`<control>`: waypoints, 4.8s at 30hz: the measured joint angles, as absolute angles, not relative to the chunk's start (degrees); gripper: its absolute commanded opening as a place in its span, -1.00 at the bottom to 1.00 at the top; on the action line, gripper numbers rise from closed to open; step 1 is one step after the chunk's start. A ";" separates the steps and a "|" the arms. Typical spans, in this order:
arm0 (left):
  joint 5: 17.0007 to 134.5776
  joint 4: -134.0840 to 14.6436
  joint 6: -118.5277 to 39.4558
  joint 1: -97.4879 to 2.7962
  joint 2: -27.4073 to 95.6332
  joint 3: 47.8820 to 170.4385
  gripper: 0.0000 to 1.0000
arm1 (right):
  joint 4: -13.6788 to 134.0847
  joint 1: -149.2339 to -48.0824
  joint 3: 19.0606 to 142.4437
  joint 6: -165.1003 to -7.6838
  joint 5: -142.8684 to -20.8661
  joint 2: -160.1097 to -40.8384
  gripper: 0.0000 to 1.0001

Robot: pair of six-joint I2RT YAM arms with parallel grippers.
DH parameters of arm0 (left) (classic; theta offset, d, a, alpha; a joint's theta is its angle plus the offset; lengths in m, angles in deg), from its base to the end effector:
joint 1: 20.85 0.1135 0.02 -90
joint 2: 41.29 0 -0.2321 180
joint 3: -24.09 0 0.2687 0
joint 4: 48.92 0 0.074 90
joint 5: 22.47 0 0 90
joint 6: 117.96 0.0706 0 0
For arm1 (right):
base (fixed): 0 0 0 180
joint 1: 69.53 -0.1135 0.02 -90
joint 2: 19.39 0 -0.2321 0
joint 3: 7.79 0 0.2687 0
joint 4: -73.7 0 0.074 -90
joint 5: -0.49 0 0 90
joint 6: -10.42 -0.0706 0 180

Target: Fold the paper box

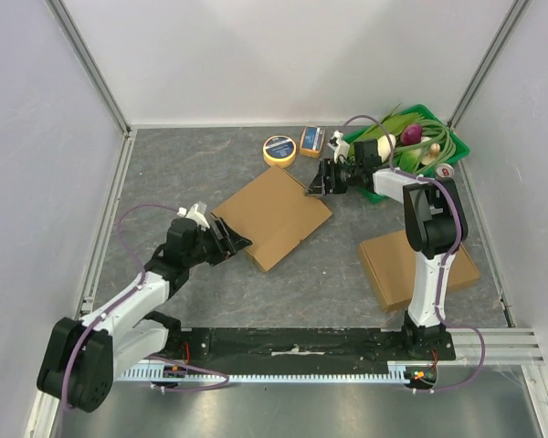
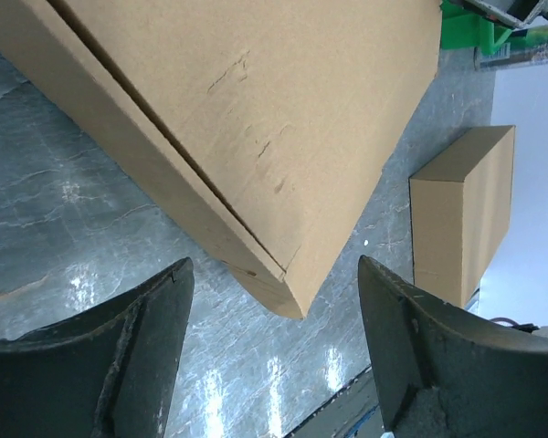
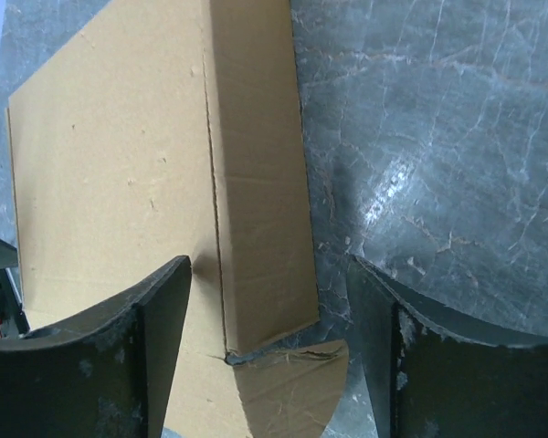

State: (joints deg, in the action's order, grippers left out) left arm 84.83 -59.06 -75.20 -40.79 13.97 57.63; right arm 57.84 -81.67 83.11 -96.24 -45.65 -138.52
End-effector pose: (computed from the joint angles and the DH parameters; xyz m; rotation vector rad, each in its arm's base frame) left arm 0.2349 -0.1075 0.1301 -0.3481 2.2441 -0.9827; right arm 0.4389 0.1444 0.1022 -0.3022 2.3217 1.1431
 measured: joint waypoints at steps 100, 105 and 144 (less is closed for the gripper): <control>63.34 -56.41 -141.60 -37.95 -25.17 40.98 0.50 | 25.40 -95.01 104.23 -150.89 -74.48 -130.63 0.70; 63.36 -67.65 -136.01 -38.12 -34.18 42.07 0.55 | 30.73 -95.40 99.00 -142.21 -71.16 -126.72 0.89; 77.00 -99.14 -64.73 -38.61 -1.59 83.58 0.18 | 39.13 -94.26 81.69 -72.11 -61.96 -107.53 -0.22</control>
